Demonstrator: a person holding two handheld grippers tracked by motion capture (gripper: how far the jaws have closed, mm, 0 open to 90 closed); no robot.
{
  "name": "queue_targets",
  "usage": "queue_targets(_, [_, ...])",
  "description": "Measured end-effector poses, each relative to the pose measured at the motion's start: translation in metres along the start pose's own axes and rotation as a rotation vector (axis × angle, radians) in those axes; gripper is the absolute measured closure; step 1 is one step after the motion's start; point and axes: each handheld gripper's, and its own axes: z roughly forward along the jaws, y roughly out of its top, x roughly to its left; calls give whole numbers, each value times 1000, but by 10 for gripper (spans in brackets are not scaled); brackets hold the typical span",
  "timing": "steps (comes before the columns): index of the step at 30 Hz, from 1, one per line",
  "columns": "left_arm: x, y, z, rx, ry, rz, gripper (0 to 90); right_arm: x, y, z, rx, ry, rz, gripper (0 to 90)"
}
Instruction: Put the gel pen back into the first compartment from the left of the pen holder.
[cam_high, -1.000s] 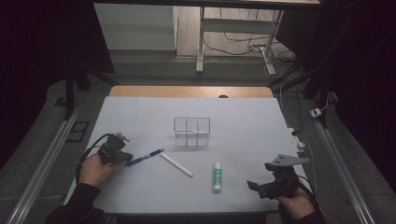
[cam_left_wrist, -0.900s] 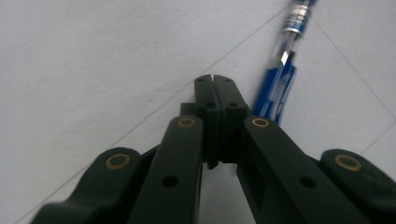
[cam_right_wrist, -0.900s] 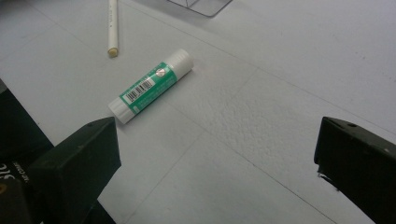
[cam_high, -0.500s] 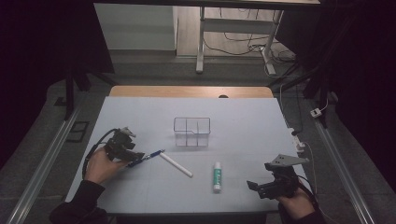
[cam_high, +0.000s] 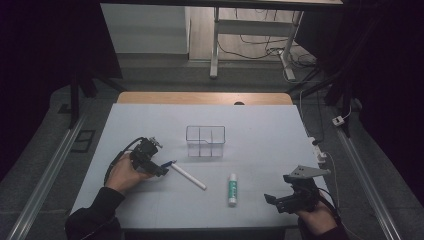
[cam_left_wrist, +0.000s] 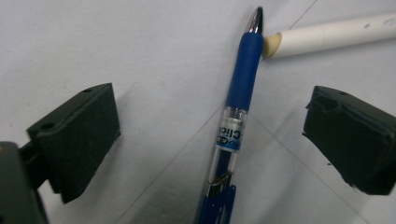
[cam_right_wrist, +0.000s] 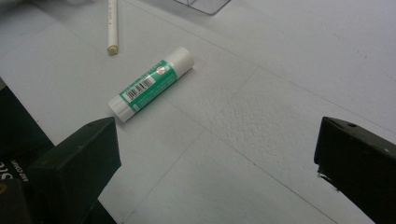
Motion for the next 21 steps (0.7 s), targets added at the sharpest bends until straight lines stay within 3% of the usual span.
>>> queue_targets(4, [-2, 3, 0, 11, 41, 31, 184, 0, 0, 0, 1, 1, -1, 6])
queue_targets(14, [-10, 8, -3, 4, 24, 119, 599, 0, 0, 1, 4, 1, -3, 6])
queue_targets(18, [-12, 9, -3, 12, 11, 128, 761, 0, 0, 1, 4, 2, -2, 6])
queue_targets(21, [-11, 10, -4, 15, 6, 126, 781, 0, 0, 1, 4, 2, -3, 6])
